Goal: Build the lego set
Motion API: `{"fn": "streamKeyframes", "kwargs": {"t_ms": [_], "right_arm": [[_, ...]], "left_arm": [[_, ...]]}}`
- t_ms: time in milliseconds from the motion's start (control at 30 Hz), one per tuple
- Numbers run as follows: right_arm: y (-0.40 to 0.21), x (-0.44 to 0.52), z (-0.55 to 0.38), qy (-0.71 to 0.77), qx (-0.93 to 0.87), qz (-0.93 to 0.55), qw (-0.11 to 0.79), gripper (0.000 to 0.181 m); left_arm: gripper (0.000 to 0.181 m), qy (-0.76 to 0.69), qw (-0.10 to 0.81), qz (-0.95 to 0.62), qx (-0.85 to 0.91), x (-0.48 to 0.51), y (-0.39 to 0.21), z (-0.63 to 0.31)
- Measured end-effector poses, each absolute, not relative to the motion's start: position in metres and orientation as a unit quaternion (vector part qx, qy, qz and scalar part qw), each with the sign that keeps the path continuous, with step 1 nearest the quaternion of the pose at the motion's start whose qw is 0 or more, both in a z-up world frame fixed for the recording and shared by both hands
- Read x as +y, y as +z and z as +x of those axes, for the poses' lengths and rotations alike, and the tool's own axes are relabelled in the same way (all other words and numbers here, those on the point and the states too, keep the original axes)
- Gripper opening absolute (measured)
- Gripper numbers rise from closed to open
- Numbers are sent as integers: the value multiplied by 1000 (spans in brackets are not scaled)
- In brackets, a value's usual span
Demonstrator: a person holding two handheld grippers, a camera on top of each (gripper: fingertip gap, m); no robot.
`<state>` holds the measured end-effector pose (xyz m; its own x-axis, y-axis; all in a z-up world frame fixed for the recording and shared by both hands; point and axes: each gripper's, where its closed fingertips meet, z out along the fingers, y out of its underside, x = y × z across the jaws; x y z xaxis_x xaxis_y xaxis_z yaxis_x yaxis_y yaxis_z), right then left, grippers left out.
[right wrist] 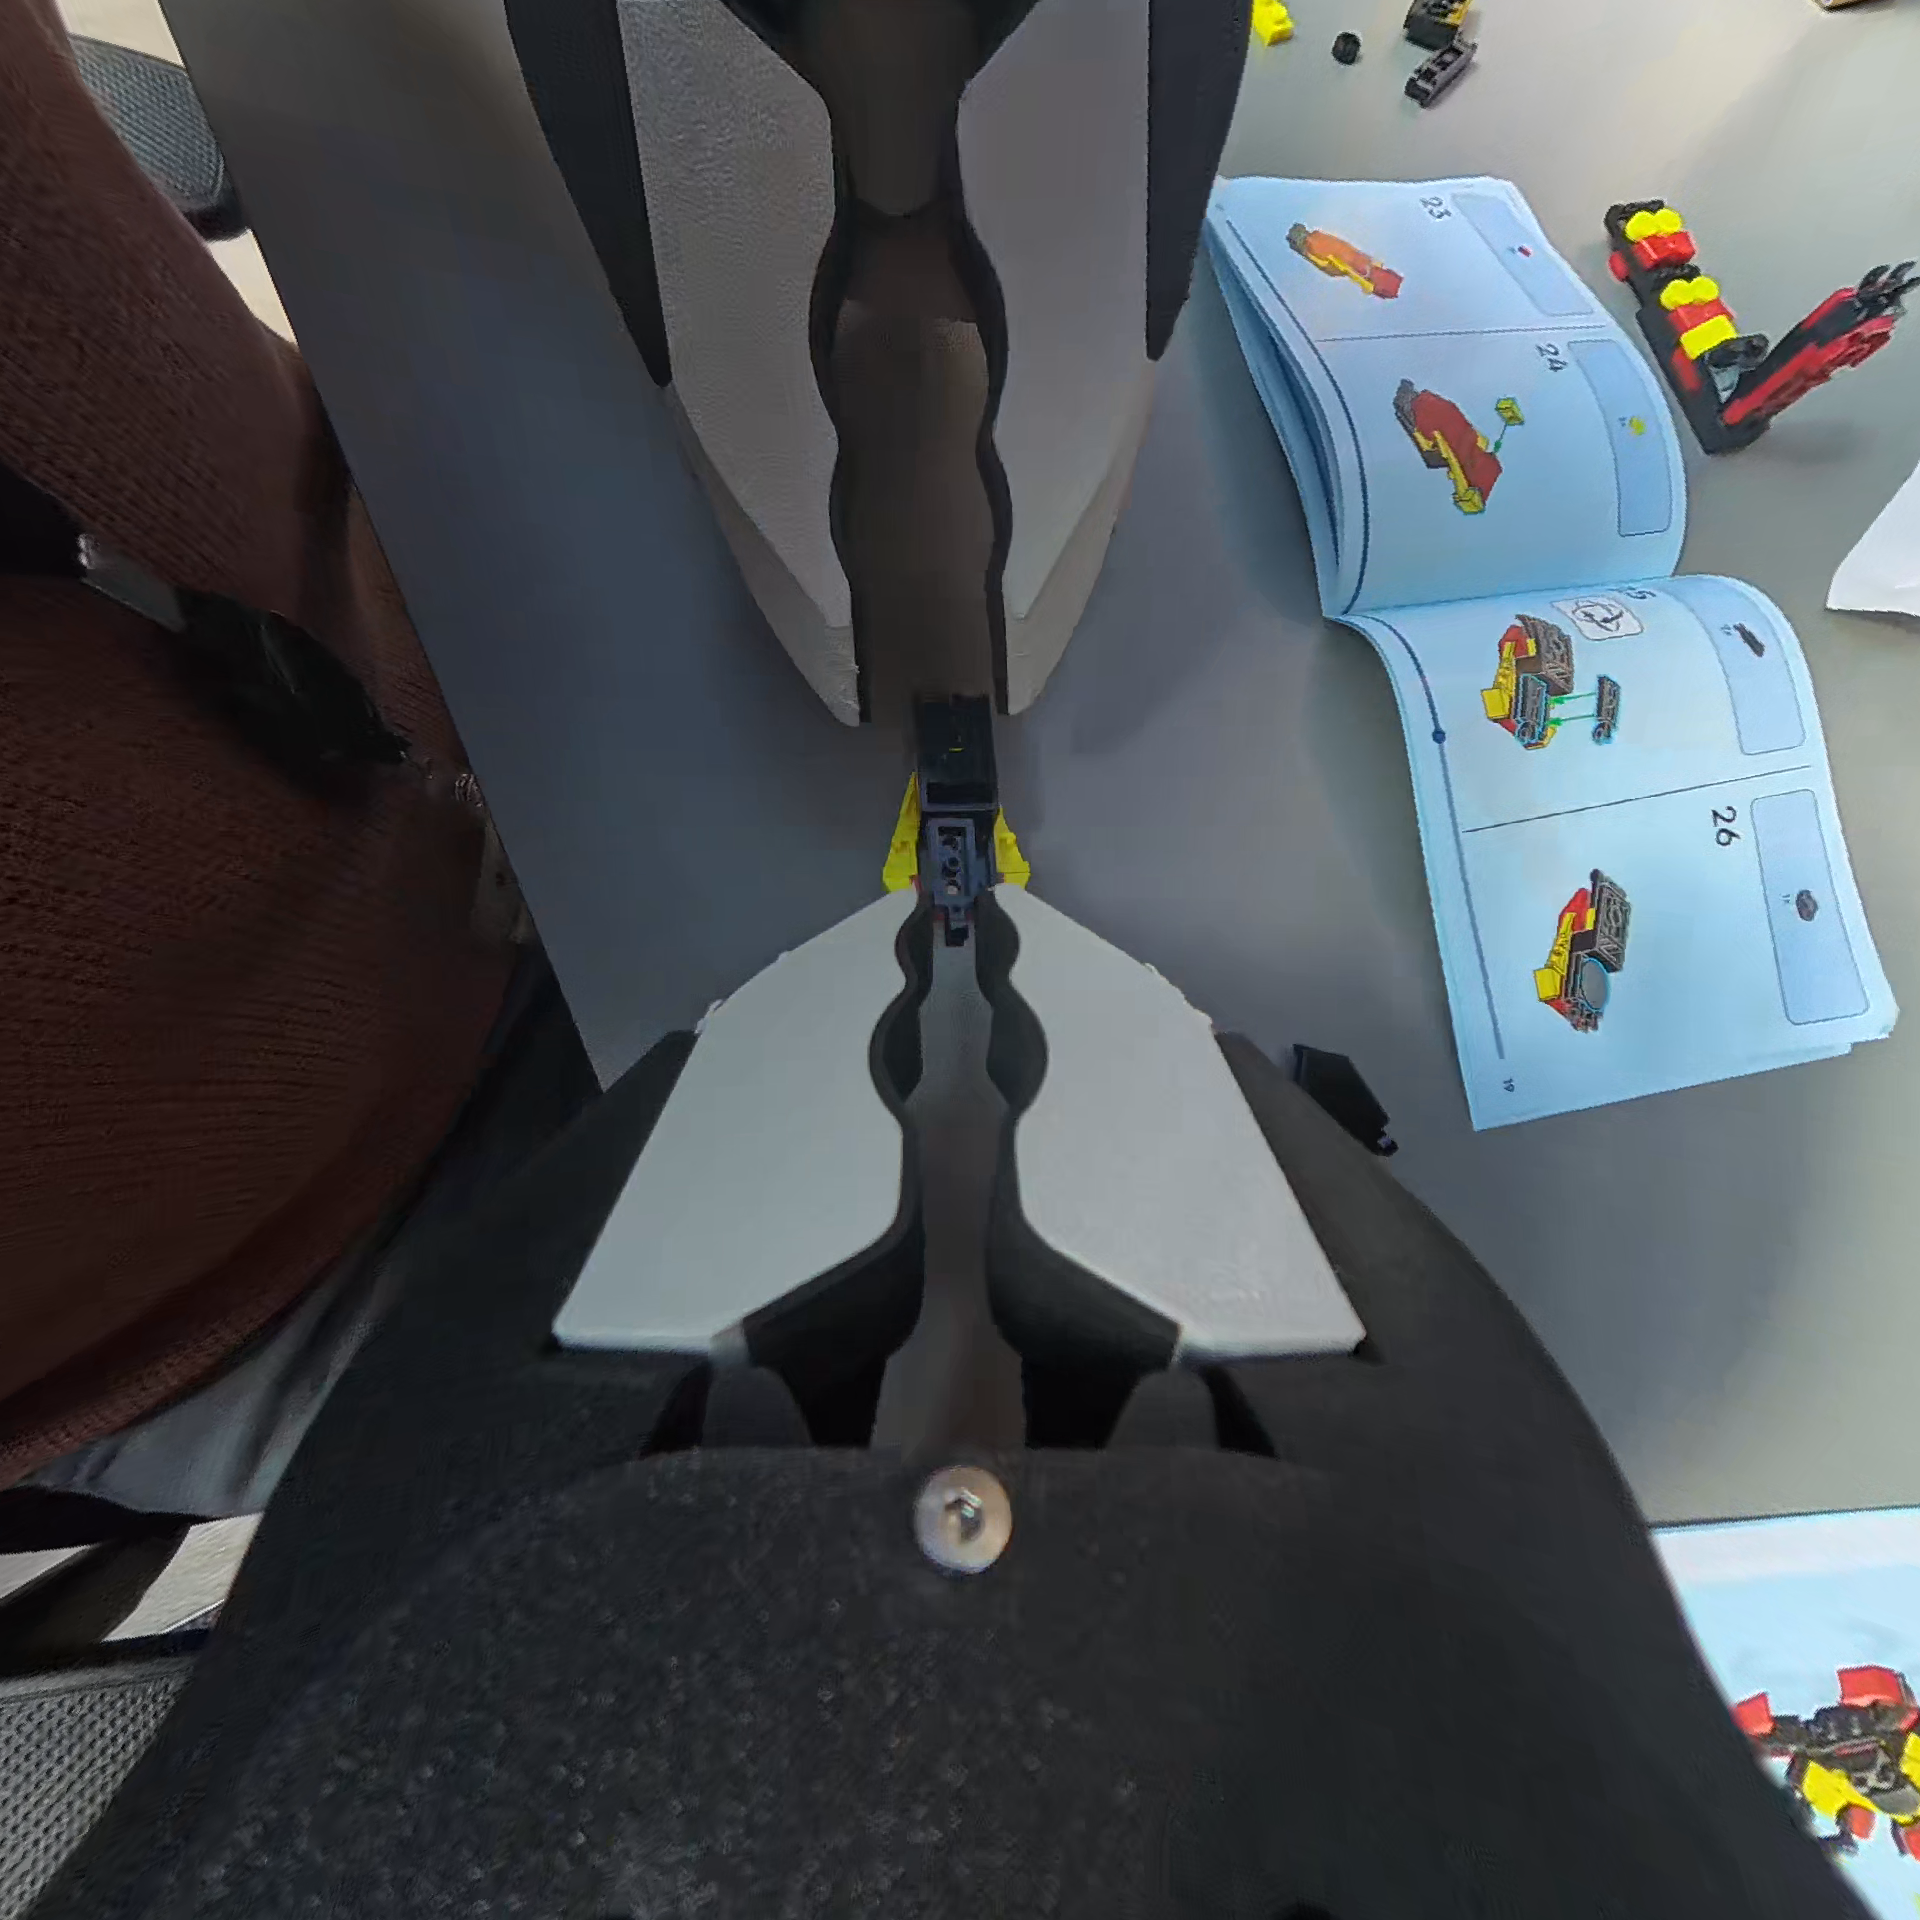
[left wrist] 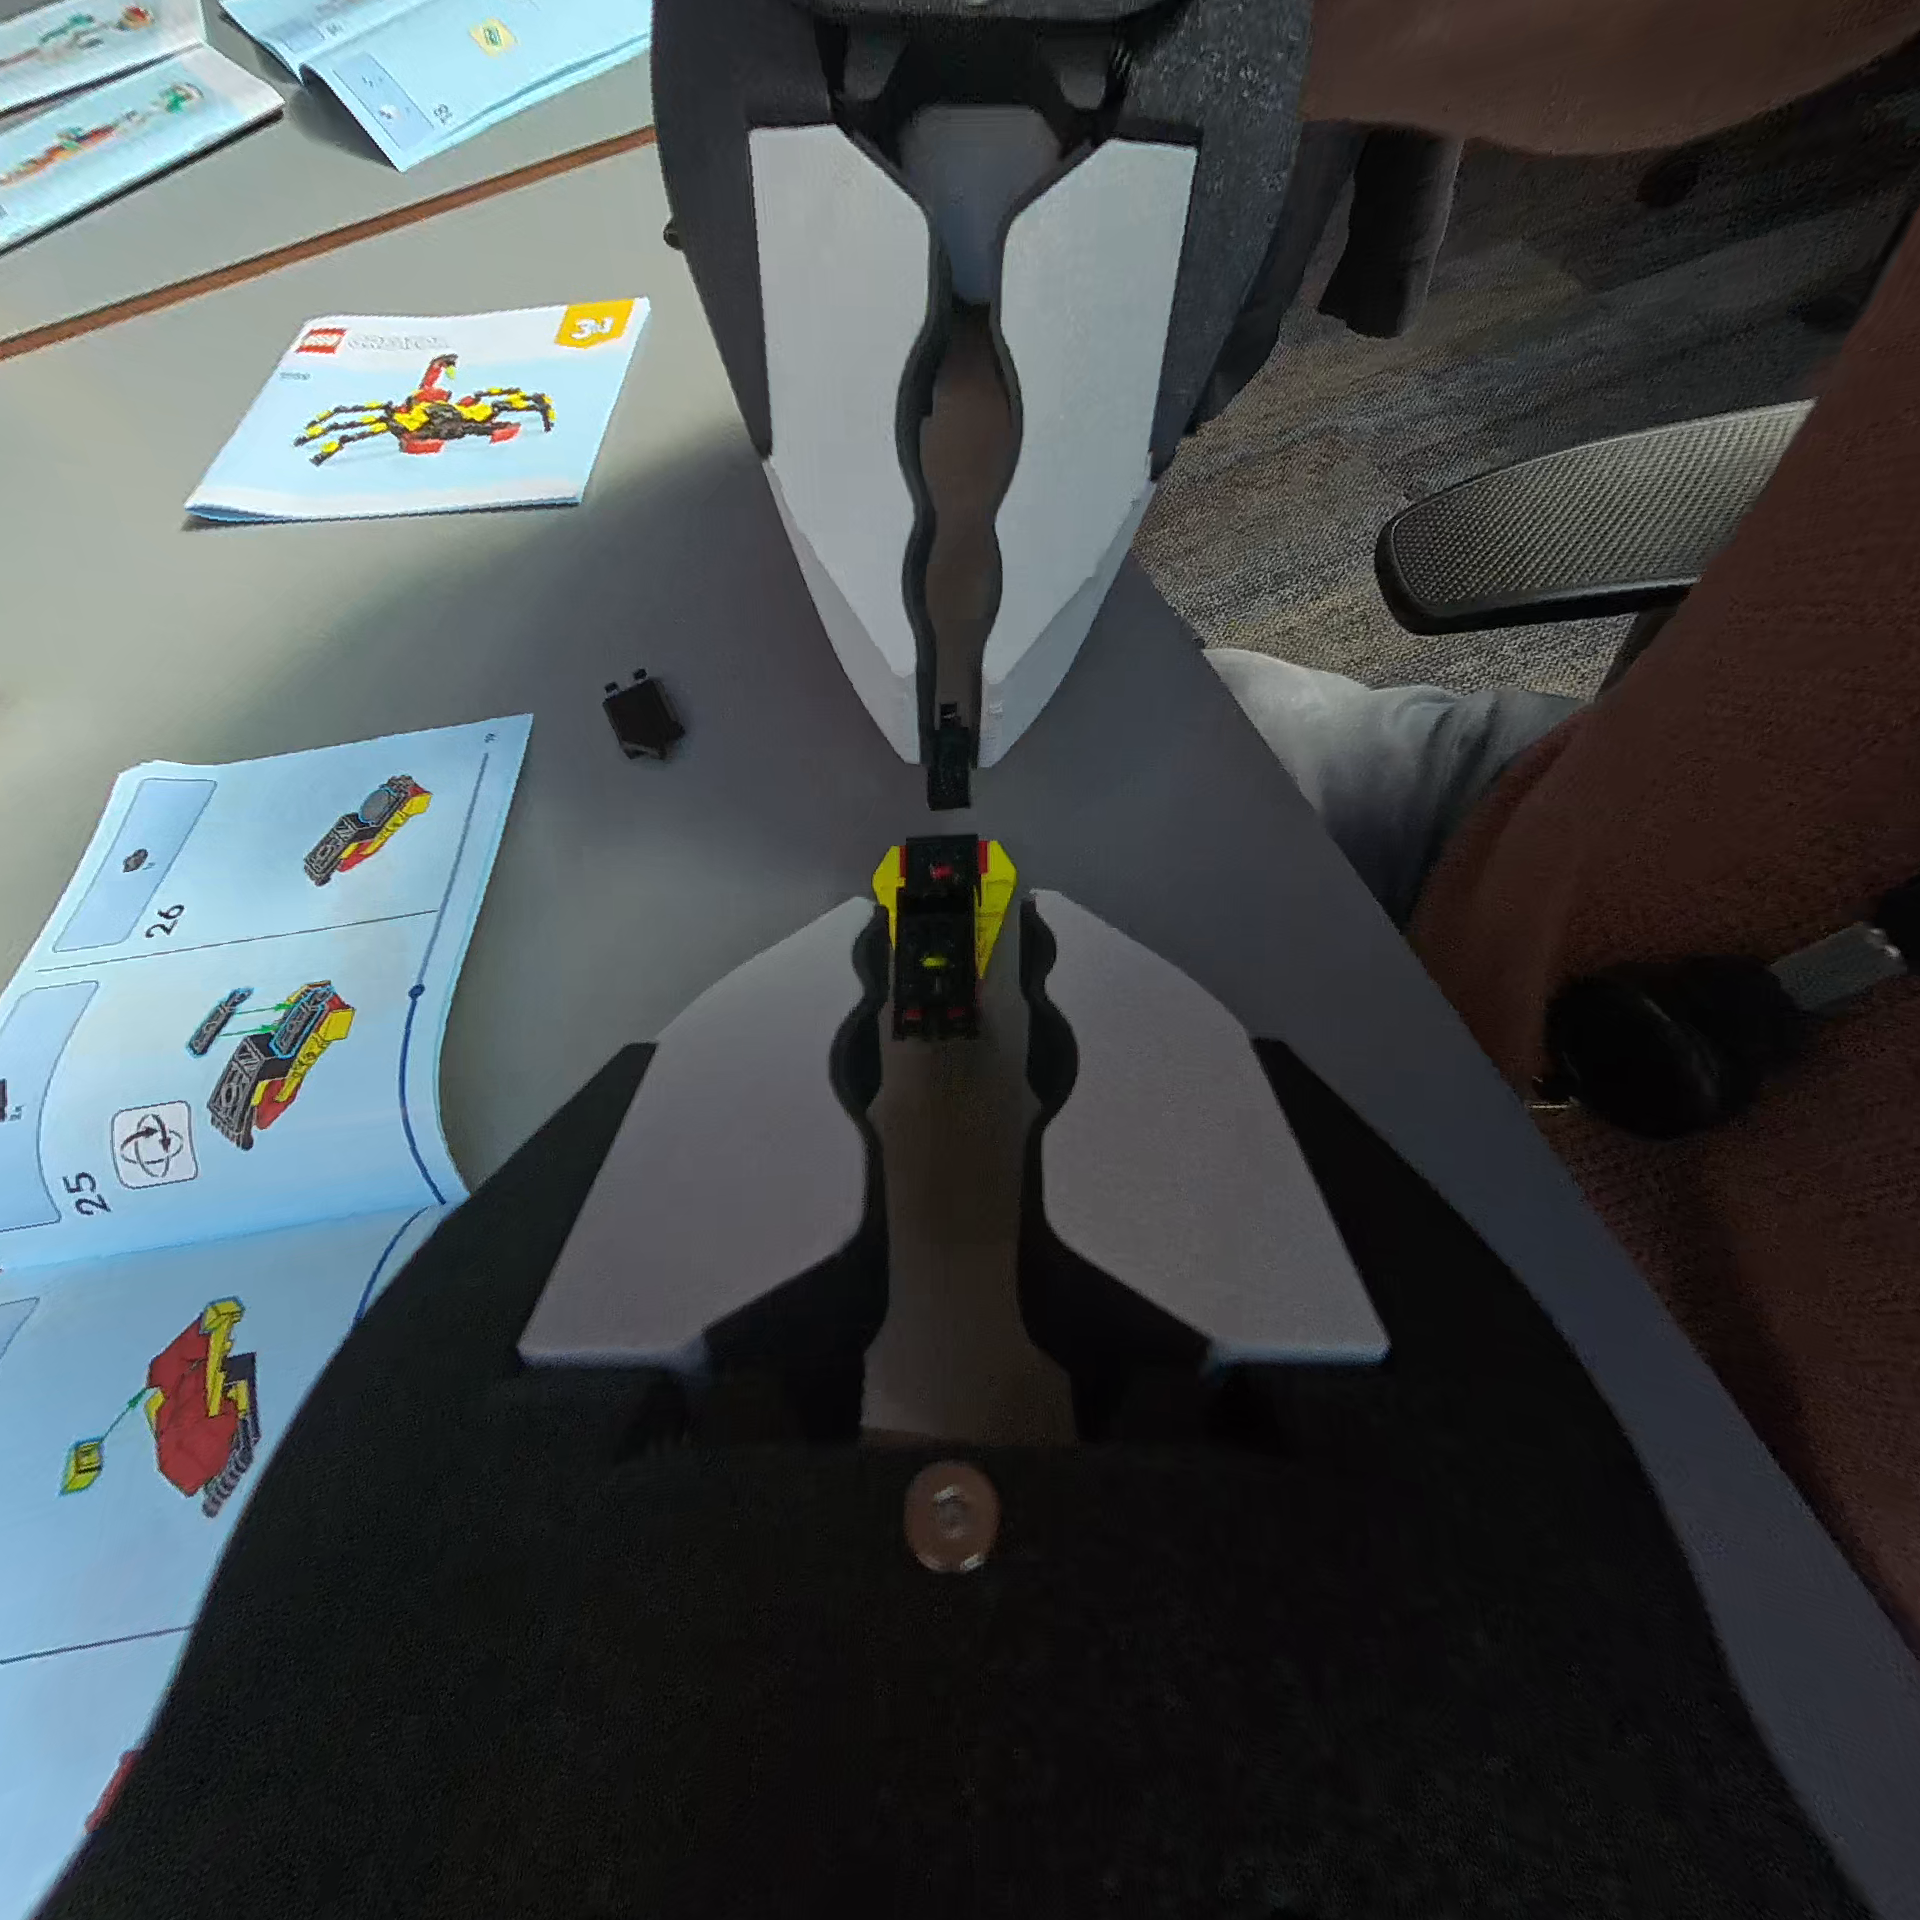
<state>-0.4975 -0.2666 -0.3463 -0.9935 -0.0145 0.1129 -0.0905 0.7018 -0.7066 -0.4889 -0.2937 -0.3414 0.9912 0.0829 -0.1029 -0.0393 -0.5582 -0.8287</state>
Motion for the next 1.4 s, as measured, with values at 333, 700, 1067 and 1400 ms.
{"fn": "streamKeyframes", "kwargs": {"t_ms": [333, 700, 1067, 1400], "right_arm": [[-366, -272, -498, 321, -944, 56, 52, 8], [-367, -274, -499, 283, -957, 52, 41, 8], [-363, -269, -495, 283, -959, 15, -3, 9], [-358, -273, -499, 304, -952, -26, -4, 0]], "left_arm": [[13, 50, 460, -886, -14, -283, -353, -495], [12, 55, 460, -886, -13, -284, -354, -498], [12, 58, 461, -886, -12, -284, -354, -499], [12, 65, 460, -885, -11, -284, -354, -502]]}}
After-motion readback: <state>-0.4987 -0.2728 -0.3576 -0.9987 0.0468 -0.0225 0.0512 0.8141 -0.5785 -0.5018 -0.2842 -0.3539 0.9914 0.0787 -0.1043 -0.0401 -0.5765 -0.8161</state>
